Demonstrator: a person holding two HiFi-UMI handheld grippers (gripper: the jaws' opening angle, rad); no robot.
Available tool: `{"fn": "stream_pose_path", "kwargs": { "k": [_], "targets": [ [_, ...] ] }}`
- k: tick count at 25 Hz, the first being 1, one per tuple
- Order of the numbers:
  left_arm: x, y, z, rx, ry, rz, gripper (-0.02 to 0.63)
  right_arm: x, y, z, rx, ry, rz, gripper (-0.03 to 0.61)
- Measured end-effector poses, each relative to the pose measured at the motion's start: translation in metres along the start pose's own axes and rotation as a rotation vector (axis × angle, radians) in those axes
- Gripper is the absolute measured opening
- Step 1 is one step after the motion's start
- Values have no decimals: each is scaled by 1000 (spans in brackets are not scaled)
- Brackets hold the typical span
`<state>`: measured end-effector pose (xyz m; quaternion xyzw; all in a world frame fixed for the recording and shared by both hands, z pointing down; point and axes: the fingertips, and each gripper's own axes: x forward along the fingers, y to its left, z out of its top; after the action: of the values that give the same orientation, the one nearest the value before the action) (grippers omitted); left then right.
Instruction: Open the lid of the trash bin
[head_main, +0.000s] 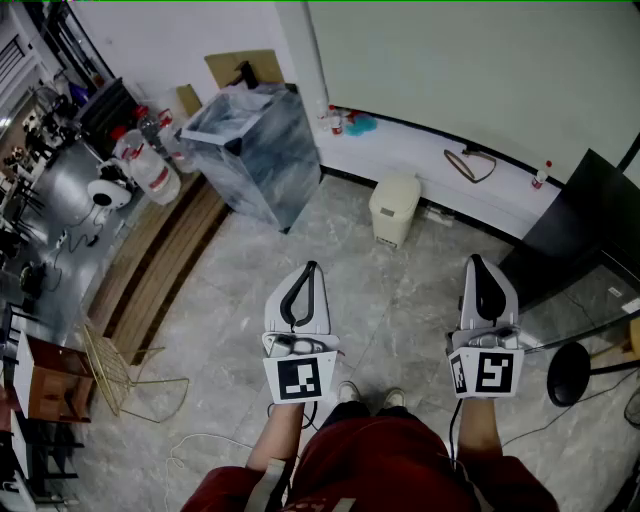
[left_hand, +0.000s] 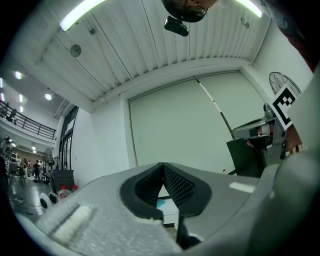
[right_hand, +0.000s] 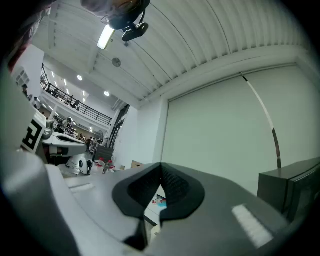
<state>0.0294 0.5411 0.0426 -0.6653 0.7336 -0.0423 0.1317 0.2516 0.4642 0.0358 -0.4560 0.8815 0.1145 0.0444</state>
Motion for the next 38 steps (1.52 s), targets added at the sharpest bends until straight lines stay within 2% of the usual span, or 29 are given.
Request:
{"fn": "stream_pose_path", "kwargs": {
  "k": [18, 28, 38],
  "targets": [
    [-15, -88, 13, -1, 24, 5, 6, -58, -70, -23, 57, 9, -9, 0],
    [-2, -92, 4, 5, 36, 21, 6, -44, -79, -35, 66, 5, 3, 0],
    [35, -84, -18, -24, 42, 12, 6, -9, -81, -53, 36, 32, 13, 0]
  ]
}}
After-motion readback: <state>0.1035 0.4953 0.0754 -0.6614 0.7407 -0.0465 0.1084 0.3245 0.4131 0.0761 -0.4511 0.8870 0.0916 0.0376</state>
